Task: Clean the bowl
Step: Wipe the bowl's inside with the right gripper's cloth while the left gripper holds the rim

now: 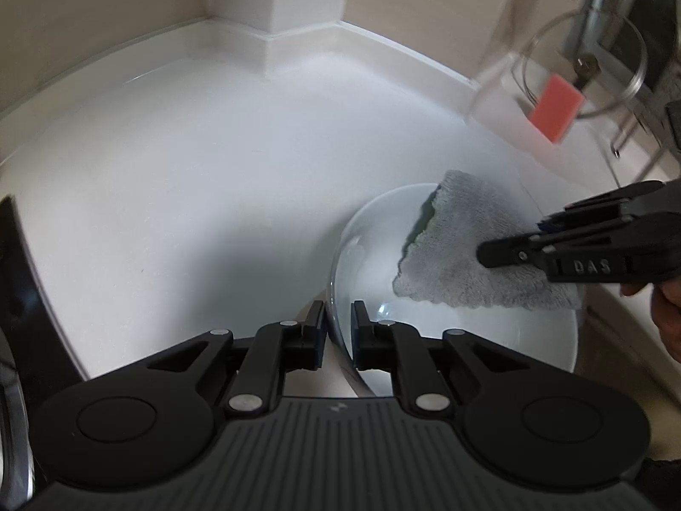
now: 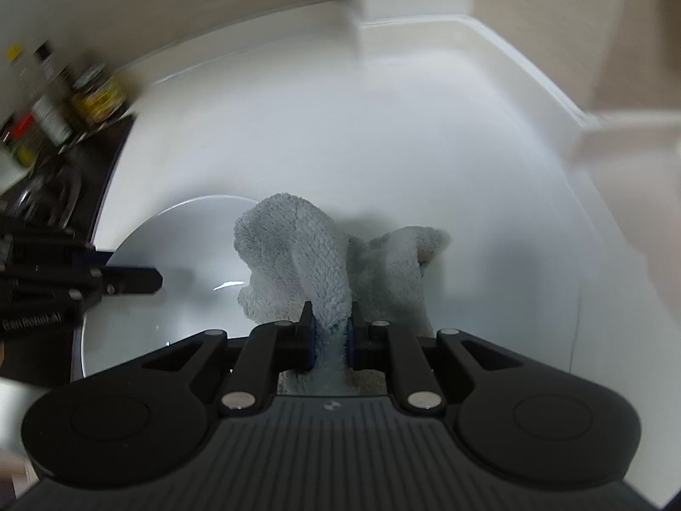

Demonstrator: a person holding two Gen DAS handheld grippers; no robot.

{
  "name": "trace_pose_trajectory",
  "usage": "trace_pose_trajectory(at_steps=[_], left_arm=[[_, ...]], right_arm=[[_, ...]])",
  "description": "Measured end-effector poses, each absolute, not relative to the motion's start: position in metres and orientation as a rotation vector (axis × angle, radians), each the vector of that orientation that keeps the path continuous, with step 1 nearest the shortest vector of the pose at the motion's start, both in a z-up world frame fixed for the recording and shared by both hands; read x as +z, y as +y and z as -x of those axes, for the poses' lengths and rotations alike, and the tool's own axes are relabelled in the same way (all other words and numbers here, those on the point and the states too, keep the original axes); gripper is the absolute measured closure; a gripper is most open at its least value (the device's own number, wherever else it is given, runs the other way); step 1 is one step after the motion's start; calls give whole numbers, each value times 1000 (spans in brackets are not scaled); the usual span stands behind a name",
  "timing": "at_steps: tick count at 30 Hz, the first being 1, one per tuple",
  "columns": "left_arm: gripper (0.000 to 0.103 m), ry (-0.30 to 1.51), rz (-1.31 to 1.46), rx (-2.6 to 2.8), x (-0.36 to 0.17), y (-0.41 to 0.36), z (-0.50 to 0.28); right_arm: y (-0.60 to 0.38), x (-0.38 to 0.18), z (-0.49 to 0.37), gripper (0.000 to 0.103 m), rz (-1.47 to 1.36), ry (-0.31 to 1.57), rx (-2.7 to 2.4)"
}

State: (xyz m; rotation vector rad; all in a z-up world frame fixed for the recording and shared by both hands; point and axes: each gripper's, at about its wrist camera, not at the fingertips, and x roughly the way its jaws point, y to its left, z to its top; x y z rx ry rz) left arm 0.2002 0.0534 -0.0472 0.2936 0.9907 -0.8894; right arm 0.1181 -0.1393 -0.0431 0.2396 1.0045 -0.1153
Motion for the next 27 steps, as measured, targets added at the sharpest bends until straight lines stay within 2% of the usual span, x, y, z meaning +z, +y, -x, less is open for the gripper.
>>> trace_pose_trajectory(at_steps=[8,13,16,27], left_arm=[[99,964,-488,-1027,-42,26,-214],[99,937,-552,-1092,-43,12,-216],[99,937,-536,-1094,-44,11,-217],[93,947,-501,-1145,-48,10,-227]], right_arm=[[-130,-41,-114,84,-39,1106,35],[-132,-35,-146,84,205,1120,160],[-134,-38,-156,85,227,1101,170],[-150,-43,-128,90,-210,980,-129]])
